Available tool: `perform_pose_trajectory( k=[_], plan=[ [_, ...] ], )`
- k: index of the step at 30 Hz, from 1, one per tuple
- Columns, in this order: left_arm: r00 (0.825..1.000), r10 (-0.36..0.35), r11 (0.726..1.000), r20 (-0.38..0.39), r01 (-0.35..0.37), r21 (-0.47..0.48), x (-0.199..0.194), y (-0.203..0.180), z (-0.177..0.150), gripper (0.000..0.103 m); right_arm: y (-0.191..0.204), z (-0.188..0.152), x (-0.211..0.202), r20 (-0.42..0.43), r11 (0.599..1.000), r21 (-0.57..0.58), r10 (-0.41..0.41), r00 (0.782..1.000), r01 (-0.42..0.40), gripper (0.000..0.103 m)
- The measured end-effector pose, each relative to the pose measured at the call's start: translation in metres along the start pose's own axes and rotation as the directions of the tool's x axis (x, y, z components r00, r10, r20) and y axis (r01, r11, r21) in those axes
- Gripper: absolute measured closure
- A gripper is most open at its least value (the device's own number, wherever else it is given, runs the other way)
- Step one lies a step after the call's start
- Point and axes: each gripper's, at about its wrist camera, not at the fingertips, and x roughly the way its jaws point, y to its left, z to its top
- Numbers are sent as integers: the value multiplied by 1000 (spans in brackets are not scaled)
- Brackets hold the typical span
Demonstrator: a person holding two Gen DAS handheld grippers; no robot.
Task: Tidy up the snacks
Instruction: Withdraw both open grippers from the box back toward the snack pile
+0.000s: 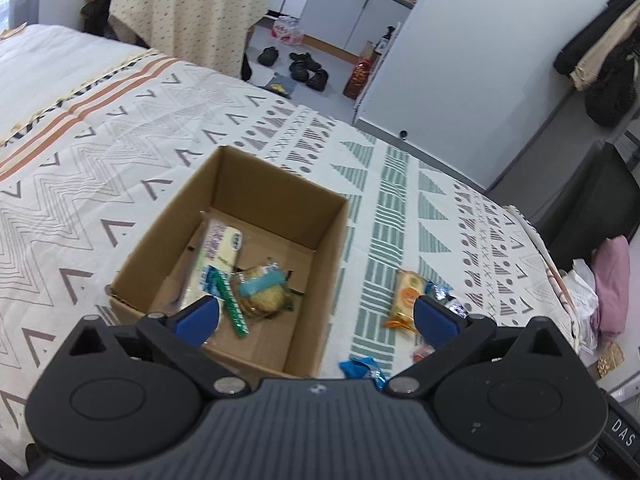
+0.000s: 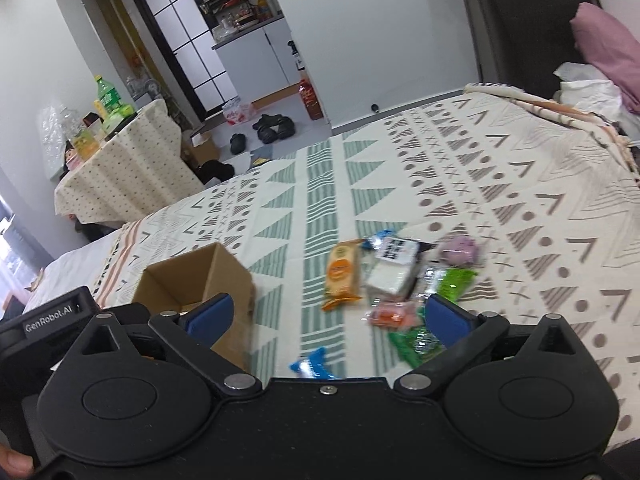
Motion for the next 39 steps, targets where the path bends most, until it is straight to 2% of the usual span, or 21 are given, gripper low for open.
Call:
perform_pose_trajectory(
  k=[6, 12, 17, 25, 31, 39],
  plan=[
    [1000, -20, 999, 13, 19, 48, -4, -20, -8, 0, -22, -2, -14, 12, 1000, 3, -8, 1000, 8, 0],
    [999, -49, 996, -6, 49, 78, -2, -35, -17, 0, -45, -5, -21, 7, 999, 21, -24, 1000, 24, 0],
    [999, -32, 995, -35, 35, 97, 3, -45, -24, 0, -64, -9, -23, -3, 999, 42, -25, 1000, 25, 0],
    [999, -8, 993, -46, 13, 113, 11, -57, -41, 0, -84, -12, -19, -30, 999, 33, -22, 999, 23, 0],
    [999, -1, 991, -53, 9, 135, 22, -68, -57, 0, -96, -18, -8, -60, 997, 69, -21, 998, 25, 0],
    [997, 21, 990, -76, -10, 139, 46, -72, -72, 4, -104, -21, 13, -120, 995, 102, 32, 992, -20, 13]
  ],
)
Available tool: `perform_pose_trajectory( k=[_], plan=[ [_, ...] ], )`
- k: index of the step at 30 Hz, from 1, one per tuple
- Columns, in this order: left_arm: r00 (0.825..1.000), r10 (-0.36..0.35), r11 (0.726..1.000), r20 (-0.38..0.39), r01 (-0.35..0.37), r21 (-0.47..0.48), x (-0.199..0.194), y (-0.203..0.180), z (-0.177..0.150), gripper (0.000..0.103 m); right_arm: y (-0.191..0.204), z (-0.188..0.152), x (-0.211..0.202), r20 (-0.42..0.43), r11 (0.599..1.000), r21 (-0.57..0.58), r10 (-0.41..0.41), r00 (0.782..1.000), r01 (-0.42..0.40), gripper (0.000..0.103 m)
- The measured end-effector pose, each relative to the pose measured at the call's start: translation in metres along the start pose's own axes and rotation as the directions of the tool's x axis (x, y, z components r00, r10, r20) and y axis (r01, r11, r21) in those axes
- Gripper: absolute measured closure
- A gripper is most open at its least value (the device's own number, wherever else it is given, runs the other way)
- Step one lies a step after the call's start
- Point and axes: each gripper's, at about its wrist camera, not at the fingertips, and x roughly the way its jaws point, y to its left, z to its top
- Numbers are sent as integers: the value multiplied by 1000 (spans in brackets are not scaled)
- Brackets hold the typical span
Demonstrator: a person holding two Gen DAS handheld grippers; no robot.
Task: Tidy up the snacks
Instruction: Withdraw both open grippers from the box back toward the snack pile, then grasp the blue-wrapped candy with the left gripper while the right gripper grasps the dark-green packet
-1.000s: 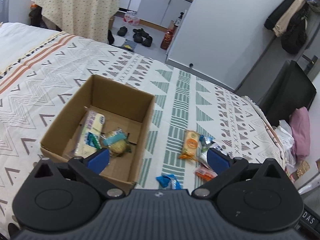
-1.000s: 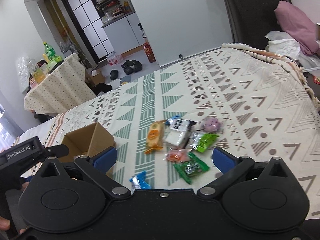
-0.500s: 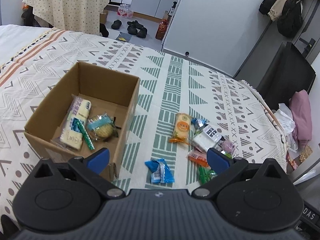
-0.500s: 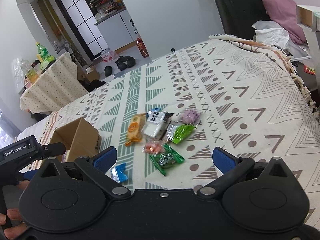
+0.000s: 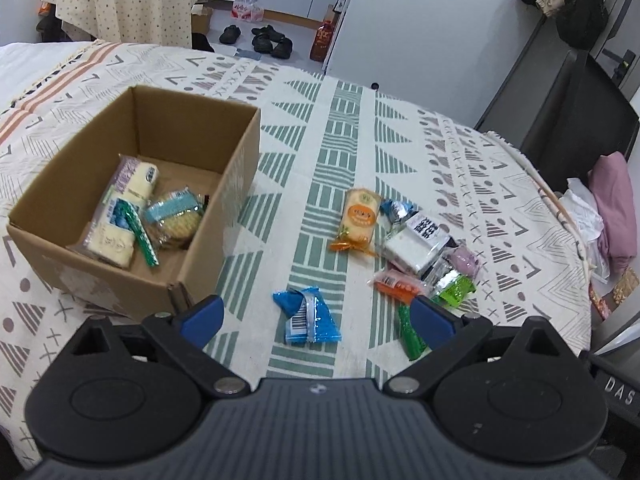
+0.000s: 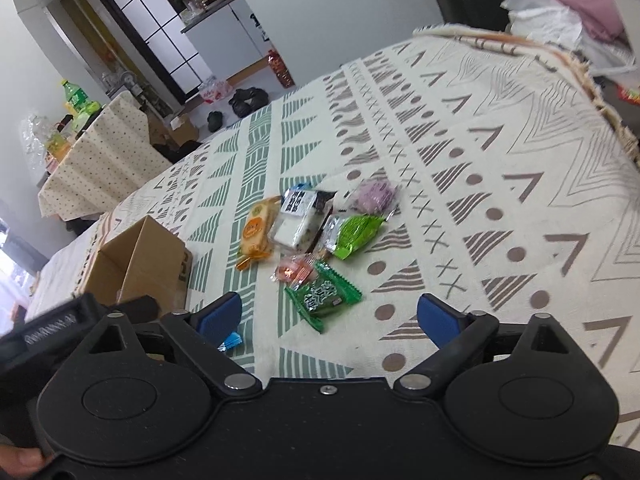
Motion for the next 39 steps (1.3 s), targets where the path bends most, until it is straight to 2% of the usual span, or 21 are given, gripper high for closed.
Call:
perform_pose_trajectory(
  k=[3, 11, 17, 24, 28, 30, 31, 33, 34, 38, 39],
  plan=[
    [1000, 9, 1000, -7, -9, 11, 11, -4, -3, 9, -5, 2, 10, -19, 999, 36, 20, 1000, -20, 18],
    [998, 46, 999, -44, -46, -3, 47, -7, -7, 18, -11, 5, 43, -68, 996, 74, 54, 996, -49, 22],
    [993, 93, 996, -69, -92, 5, 73, -10, -9, 23, -7, 5, 68, -85, 999, 38, 38, 996, -34, 22],
    [986, 135, 991, -102, -136, 2, 93, -6, -13, 43, -3, 6, 85, -82, 999, -13, 50, 995, -51, 22],
    [986, 137, 990, -97, -139, -13, 93, -4, -12, 67, 1, 4, 94, -100, 998, -41, 48, 994, -53, 22],
    [986, 133, 991, -98, -135, -20, 91, -2, -11, 67, 5, 3, 99, -109, 997, -64, 38, 993, -45, 22],
    [986, 134, 990, -99, -137, -22, 90, -2, -11, 68, 7, 2, 100, -109, 996, -78, 32, 993, -41, 24],
    [987, 130, 991, -99, -134, -30, 87, 0, -10, 68, 9, 1, 101, -116, 995, -95, 25, 993, -36, 41],
    [988, 126, 991, -94, -129, -32, 84, 0, -9, 68, 9, 0, 101, -117, 995, -97, 17, 993, -29, 45],
    [992, 108, 993, -65, -111, -33, 70, -2, -4, 68, 7, 0, 97, -123, 995, -82, 43, 991, -53, 51],
    [993, 103, 994, -57, -105, -32, 66, -2, -3, 68, 7, 0, 96, -124, 995, -80, 47, 991, -57, 60]
  ],
)
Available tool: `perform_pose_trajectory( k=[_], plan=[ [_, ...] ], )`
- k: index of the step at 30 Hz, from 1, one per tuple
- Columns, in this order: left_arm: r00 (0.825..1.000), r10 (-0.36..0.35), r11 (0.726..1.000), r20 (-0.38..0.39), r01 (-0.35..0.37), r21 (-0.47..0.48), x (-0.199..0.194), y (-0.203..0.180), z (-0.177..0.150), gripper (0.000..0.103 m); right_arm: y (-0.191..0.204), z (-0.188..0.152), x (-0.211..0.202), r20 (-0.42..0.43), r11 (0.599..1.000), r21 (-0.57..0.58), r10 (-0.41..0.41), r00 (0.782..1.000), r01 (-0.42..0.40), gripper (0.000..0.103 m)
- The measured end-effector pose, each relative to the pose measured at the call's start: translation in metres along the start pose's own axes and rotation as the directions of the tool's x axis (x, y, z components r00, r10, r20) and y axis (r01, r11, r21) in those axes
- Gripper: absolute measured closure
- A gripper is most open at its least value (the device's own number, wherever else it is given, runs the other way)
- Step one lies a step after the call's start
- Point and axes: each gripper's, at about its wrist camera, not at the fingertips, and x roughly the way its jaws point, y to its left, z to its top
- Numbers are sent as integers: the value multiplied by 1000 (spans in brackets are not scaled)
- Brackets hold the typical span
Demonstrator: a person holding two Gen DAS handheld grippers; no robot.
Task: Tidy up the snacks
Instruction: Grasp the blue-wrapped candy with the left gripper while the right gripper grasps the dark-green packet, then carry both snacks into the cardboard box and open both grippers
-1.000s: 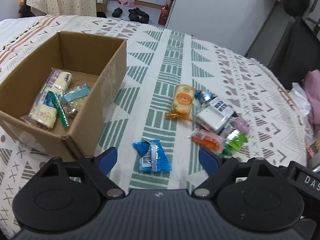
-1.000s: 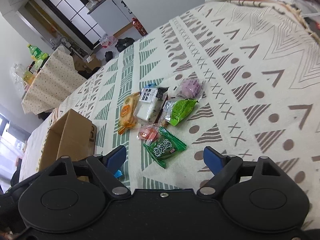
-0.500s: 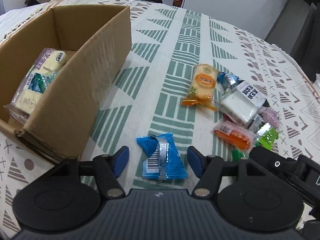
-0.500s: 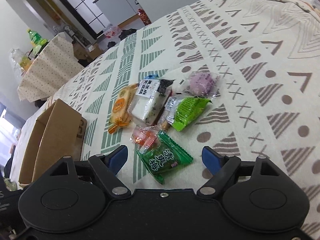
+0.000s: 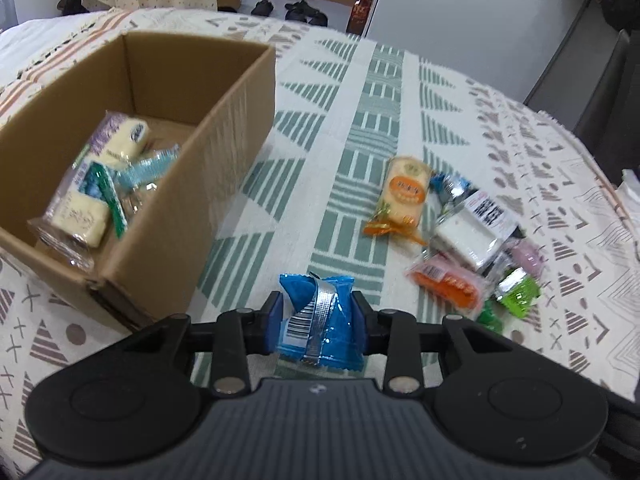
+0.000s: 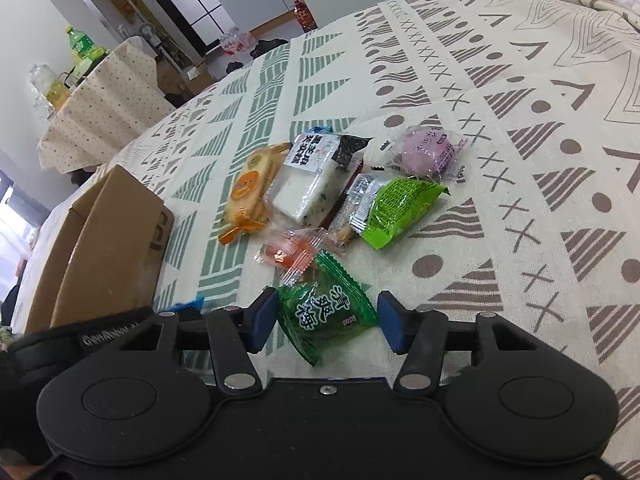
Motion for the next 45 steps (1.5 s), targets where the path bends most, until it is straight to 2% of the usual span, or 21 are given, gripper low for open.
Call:
perform_pose_trajectory(
  k=[14, 29, 35, 45],
  plan=[
    [991, -80, 996, 111, 84, -30, -65, 25, 16, 68, 23, -2, -46, 97, 998, -17, 61, 993, -59, 62],
    [973, -102, 983, 208, 130, -127, -103, 76, 43, 68, 92, 9, -75, 178, 991, -69, 129, 976, -118, 62],
    [978, -58, 976, 199, 98, -194, -102, 104, 52, 68, 126, 14, -70, 181, 986, -89, 157, 971, -143, 62],
    [988, -18, 946, 151, 66, -318, -87, 147, 59, 68, 177, 14, -43, 148, 980, -108, 184, 972, -169, 62]
  ],
)
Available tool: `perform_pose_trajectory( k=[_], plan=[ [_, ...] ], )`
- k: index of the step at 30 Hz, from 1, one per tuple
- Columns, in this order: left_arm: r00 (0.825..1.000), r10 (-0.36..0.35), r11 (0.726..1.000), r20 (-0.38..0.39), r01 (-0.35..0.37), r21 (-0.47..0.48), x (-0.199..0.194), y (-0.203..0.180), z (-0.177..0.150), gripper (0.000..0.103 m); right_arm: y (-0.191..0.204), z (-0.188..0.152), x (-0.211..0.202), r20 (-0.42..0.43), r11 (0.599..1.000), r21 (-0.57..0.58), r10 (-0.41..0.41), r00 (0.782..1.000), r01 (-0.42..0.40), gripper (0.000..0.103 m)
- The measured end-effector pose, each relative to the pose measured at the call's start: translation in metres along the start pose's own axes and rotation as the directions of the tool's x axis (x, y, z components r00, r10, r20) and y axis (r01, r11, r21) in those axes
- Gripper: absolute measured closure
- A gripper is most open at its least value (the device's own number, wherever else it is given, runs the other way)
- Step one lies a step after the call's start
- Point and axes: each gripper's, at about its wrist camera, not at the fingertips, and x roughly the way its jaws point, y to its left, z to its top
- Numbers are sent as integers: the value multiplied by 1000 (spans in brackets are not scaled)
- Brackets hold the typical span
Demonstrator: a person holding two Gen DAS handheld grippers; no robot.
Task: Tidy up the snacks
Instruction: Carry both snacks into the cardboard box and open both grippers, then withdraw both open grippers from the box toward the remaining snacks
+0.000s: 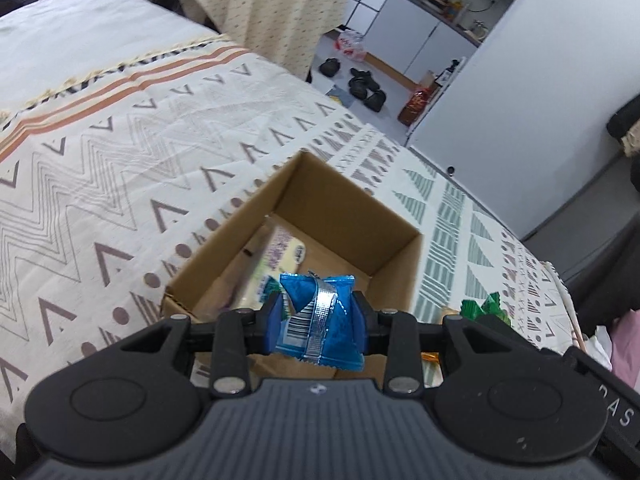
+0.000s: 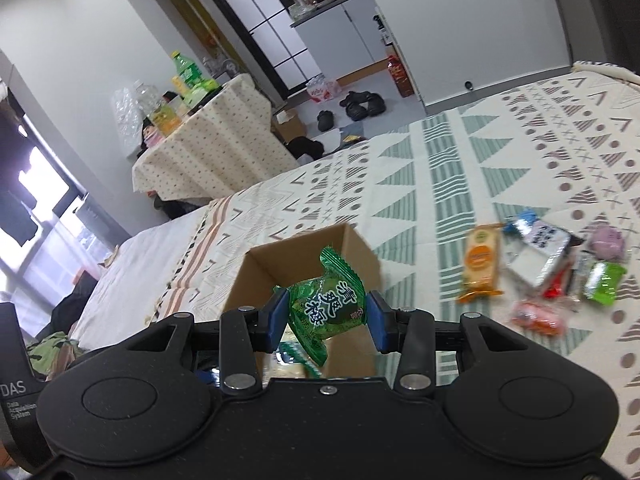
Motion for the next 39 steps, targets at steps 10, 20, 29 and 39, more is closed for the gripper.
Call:
perform_pose_trajectory(
  k=[10, 20, 29, 39],
  plan=[
    [999, 14, 995, -33, -17, -95, 10, 24, 9, 41, 22, -5, 32, -33, 1000, 6, -24, 999, 24, 62],
    [1000, 20, 994, -19, -22, -104, 4, 25, 13, 23, 29, -1, 42, -45, 1000, 21, -7, 999, 8, 47],
    [1000, -1, 1000, -25, 2, 17, -1, -6, 1, 7, 0, -2, 8, -7, 997, 46, -66, 998, 66, 35],
    [996, -63, 985, -59, 72, 158, -6, -47, -25, 6, -56, -4, -40, 32, 984, 103, -148, 989, 144, 26]
  ],
)
